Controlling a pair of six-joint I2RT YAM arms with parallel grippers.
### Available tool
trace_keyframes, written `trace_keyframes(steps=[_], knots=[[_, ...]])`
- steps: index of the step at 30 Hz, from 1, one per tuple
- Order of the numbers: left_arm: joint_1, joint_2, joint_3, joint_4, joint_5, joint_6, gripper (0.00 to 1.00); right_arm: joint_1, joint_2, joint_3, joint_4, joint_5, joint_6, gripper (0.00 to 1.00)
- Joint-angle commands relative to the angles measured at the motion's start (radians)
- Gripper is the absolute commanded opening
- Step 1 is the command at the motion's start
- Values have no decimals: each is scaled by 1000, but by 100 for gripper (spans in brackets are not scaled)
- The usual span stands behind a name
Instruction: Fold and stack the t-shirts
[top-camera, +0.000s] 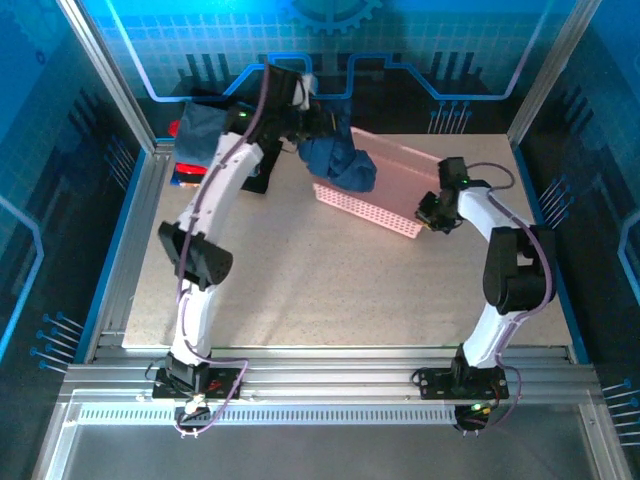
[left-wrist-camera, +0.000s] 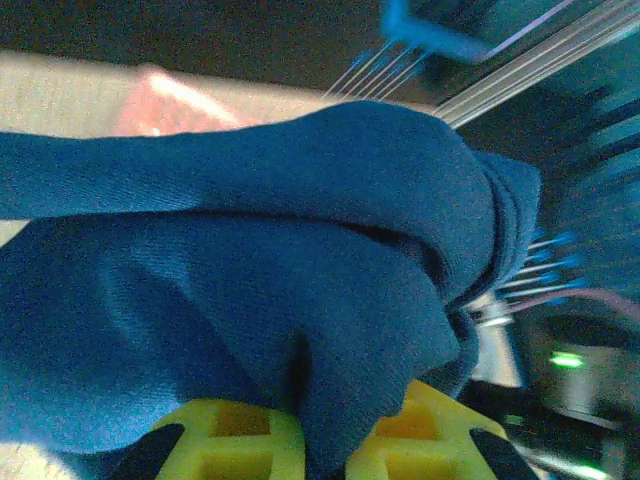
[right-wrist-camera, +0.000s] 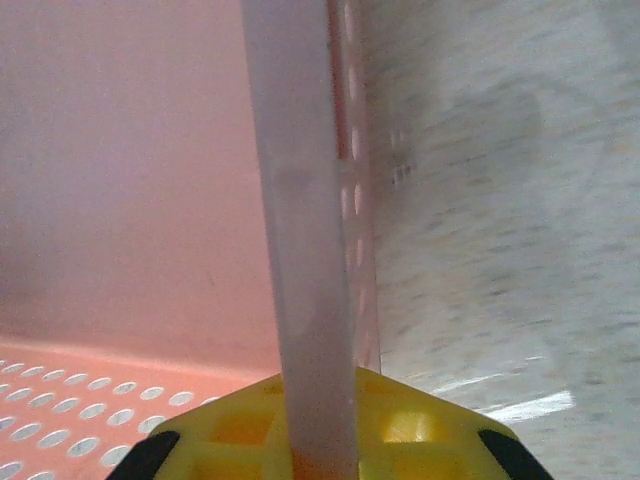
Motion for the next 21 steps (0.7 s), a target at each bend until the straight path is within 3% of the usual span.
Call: trace_keyframes(steps=[1, 5, 11, 15, 17, 19, 20, 21], knots=[[23, -66, 43, 5, 41, -33, 0, -83, -42, -51, -52, 39, 142, 10], [27, -74, 13, -5, 50, -24, 0, -169, -79, -86, -36, 54, 209, 9], [-5, -49, -171, 57, 94, -16, 0, -239, -108, -145, -20, 60, 332, 10], [-48, 2, -334, 166, 195, -35, 4, -250, -144, -215, 10, 95, 468, 10], [-66, 28, -390, 222, 266, -64, 41, -260, -172, -261, 44, 118, 559, 10], [-77, 25, -443, 267, 287, -87, 67, -268, -191, -299, 82, 143, 629, 10], [-77, 19, -456, 278, 294, -88, 87, -272, -191, -302, 84, 155, 645, 9], [-77, 9, -466, 286, 299, -86, 99, -277, -184, -298, 84, 162, 662, 10]])
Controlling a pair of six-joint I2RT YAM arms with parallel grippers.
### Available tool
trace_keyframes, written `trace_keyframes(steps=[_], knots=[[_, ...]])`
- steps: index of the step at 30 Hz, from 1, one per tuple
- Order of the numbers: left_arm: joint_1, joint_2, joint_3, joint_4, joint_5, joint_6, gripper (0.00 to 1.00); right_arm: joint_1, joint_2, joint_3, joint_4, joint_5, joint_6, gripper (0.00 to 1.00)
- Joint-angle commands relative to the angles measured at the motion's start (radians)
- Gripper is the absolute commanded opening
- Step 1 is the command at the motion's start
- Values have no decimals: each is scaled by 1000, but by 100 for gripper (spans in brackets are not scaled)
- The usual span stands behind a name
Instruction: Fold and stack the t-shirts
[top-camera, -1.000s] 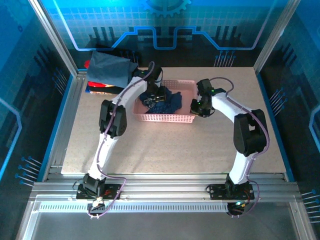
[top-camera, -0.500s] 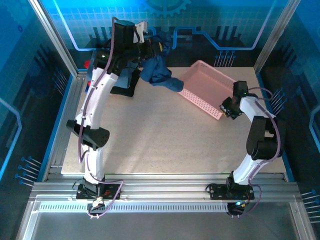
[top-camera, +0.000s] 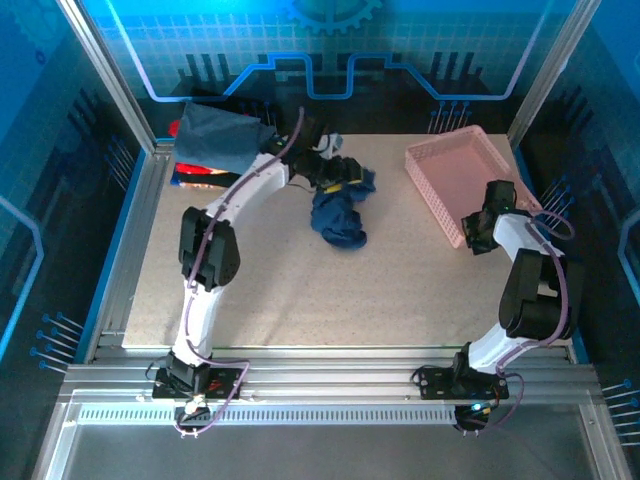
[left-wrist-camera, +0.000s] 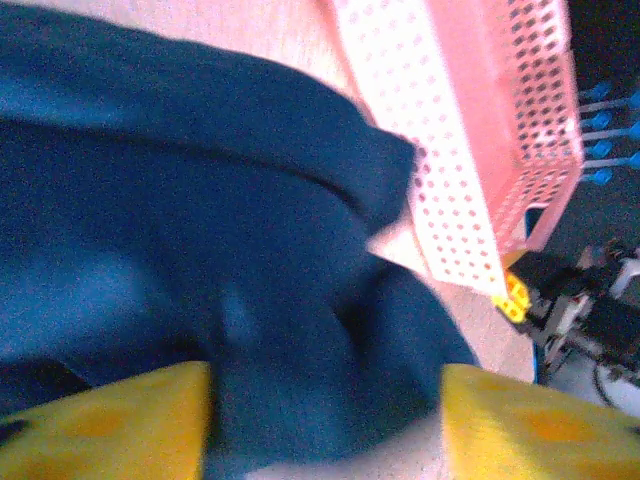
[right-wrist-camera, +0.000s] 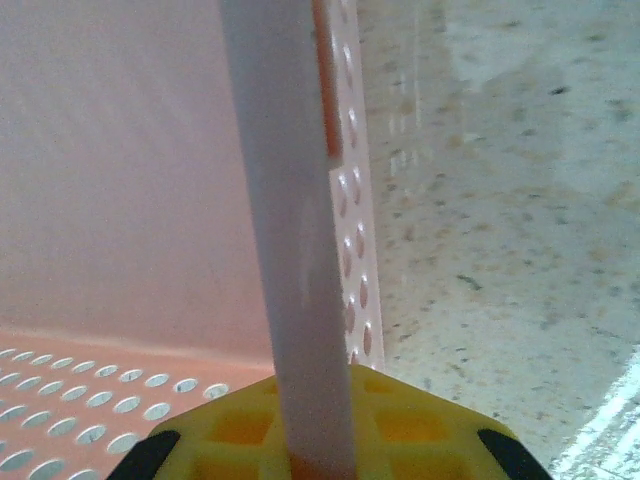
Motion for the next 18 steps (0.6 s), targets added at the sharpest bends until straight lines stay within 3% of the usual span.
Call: trace_keyframes(steps=[1, 5, 11, 18], knots=[[-5, -59, -9, 96, 97, -23, 99, -42, 15, -27, -48, 30, 207, 10], [30, -136, -70, 76, 74, 7, 99, -61, 42, -41, -3, 49, 304, 10], [120, -306, -349, 135, 40, -10, 99, -64, 191, 159, -64, 37, 232, 19], [187, -430, -671, 219, 24, -24, 99, -56, 259, 254, -50, -60, 147, 73]])
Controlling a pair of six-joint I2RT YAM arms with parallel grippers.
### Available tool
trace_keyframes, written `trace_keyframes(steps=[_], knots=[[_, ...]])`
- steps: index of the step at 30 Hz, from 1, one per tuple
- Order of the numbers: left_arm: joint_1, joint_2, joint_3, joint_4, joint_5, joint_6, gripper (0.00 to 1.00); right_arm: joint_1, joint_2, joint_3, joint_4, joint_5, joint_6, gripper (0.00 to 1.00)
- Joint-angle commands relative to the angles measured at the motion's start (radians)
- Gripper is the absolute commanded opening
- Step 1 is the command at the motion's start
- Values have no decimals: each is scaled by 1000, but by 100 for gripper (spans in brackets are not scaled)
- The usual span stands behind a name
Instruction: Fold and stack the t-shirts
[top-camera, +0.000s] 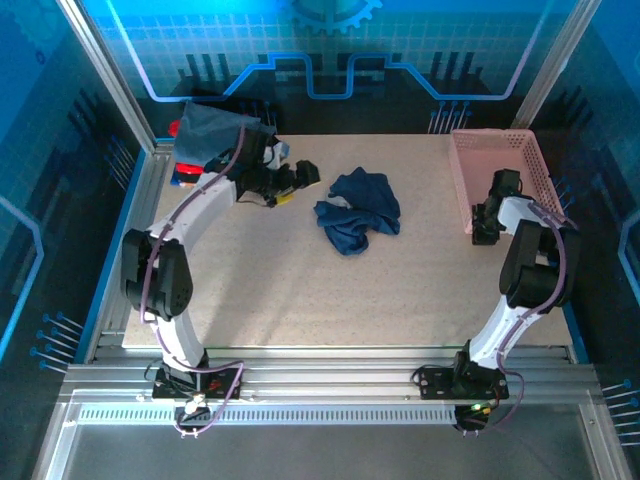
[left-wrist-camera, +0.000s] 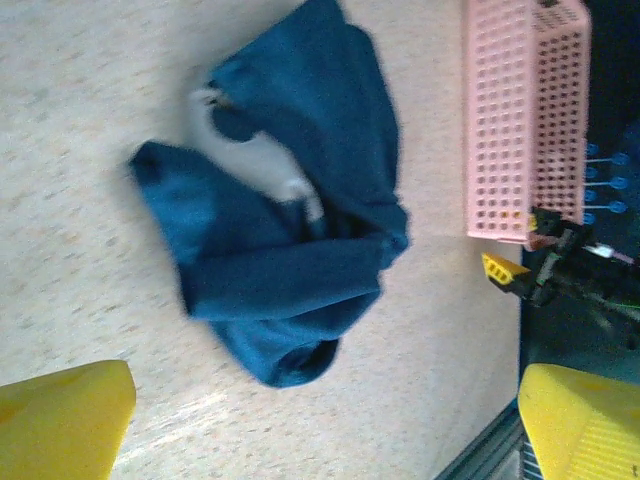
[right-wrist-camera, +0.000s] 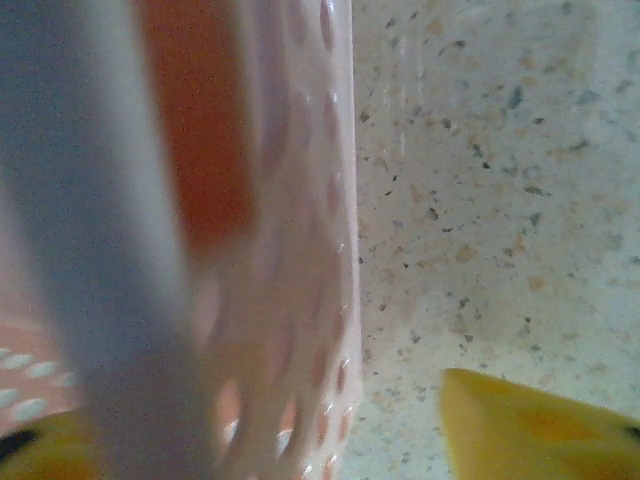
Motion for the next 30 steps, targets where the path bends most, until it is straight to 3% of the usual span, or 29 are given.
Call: trace_keyframes(steps=[1, 3, 7, 13, 15, 18, 22, 26, 30], knots=[[-8, -18, -99, 31, 1, -7, 99, 1, 4, 53, -46, -80, -62, 78], [-9, -20, -144, 48, 16, -24, 99, 18, -31, 65, -58, -118, -151, 89], [-8, -38, -252, 146, 32, -84, 99, 90, -129, 93, -193, -139, -396, 97], [-8, 20, -276, 308, 110, -156, 97, 267, -268, 39, -295, -197, -685, 98], [-8, 62, -251, 355, 138, -182, 90, 346, -270, 20, -280, -266, -765, 95], [-9, 135, -200, 410, 164, -221, 83, 463, -240, 13, -310, -235, -841, 92], [-29, 248, -60, 312, 173, -181, 76, 571, -202, -24, -188, -340, -929, 87], [-52, 345, 74, 185, 147, -122, 70, 653, -119, -36, -131, -380, -983, 77], [-61, 388, 109, 164, 116, -125, 66, 671, -63, -87, -33, -386, -925, 69]])
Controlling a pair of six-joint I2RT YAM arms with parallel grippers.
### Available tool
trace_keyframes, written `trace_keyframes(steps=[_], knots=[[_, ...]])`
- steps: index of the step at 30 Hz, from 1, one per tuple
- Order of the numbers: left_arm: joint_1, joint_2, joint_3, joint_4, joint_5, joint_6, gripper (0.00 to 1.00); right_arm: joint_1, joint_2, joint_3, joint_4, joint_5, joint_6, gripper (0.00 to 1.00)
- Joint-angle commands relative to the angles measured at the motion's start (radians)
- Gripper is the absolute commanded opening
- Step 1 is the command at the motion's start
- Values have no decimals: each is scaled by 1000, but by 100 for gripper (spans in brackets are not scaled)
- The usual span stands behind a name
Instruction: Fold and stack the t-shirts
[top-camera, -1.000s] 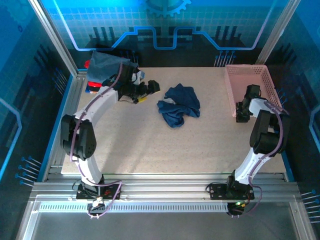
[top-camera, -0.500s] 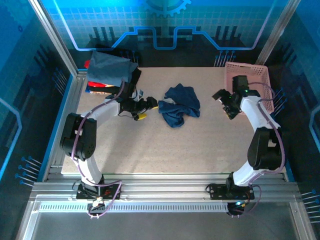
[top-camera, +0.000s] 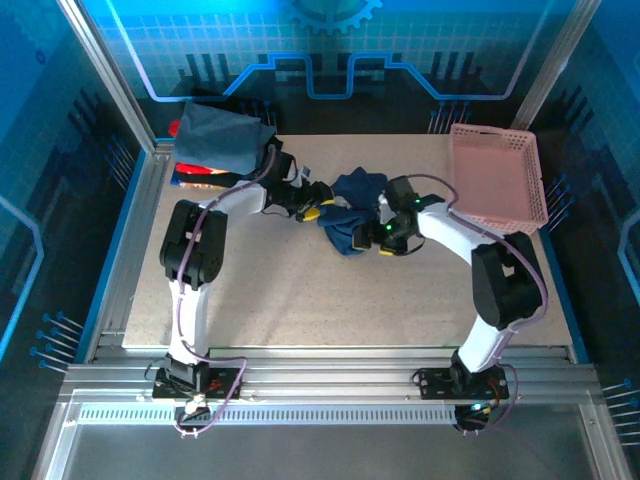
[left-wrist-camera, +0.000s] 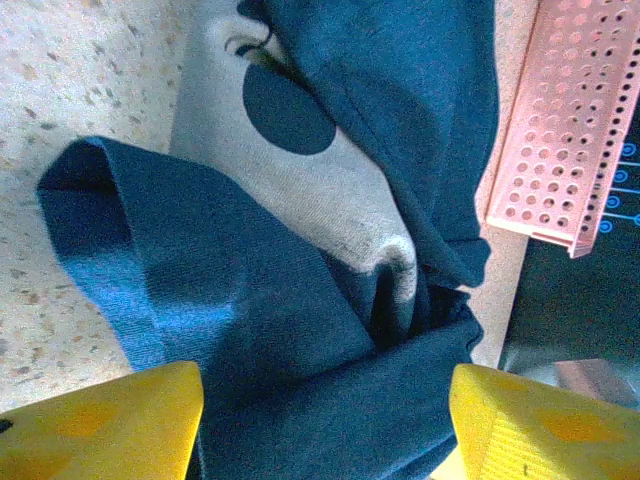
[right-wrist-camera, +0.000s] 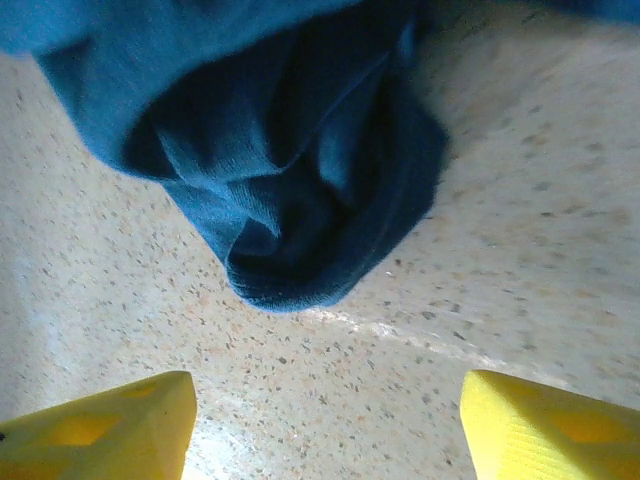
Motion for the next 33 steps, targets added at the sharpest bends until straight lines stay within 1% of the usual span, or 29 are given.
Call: trace_keyframes(steps=[1, 5, 8, 10, 12, 13, 15, 19, 20, 22, 24, 26, 28, 33], knots=[[-11, 41, 45, -87, -12, 29, 65, 4, 40, -50, 111, -37, 12, 68], [-32, 81, 102, -157, -30, 76, 64, 1, 87, -45, 186, -20, 63, 63], [-35, 89, 107, -174, -44, 81, 61, -10, 116, -31, 230, -14, 96, 59], [-35, 88, 110, -188, -55, 92, 59, -18, 129, -24, 253, -13, 112, 60], [-35, 88, 111, -193, -58, 95, 54, -27, 153, -5, 250, -14, 118, 59], [-35, 89, 110, -190, -55, 92, 51, -29, 162, 1, 250, -16, 119, 58], [-35, 89, 109, -184, -50, 89, 41, -38, 176, 13, 252, -18, 127, 55], [-35, 80, 104, -178, -40, 87, 30, -51, 183, 28, 271, -29, 144, 48], [-35, 77, 106, -176, -33, 87, 25, -53, 186, 38, 265, -31, 143, 47], [-35, 74, 106, -176, -27, 86, 12, -54, 191, 51, 261, -36, 144, 42], [-35, 68, 104, -181, -23, 87, 0, -56, 190, 59, 259, -50, 149, 41], [-31, 58, 98, -189, -20, 87, 0, -58, 175, 64, 245, -65, 152, 40], [-27, 40, 86, -182, -17, 81, 0, -58, 155, 77, 188, -55, 148, 41], [-25, 21, 89, -181, 3, 75, 0, -55, 105, 70, 114, -51, 148, 48]])
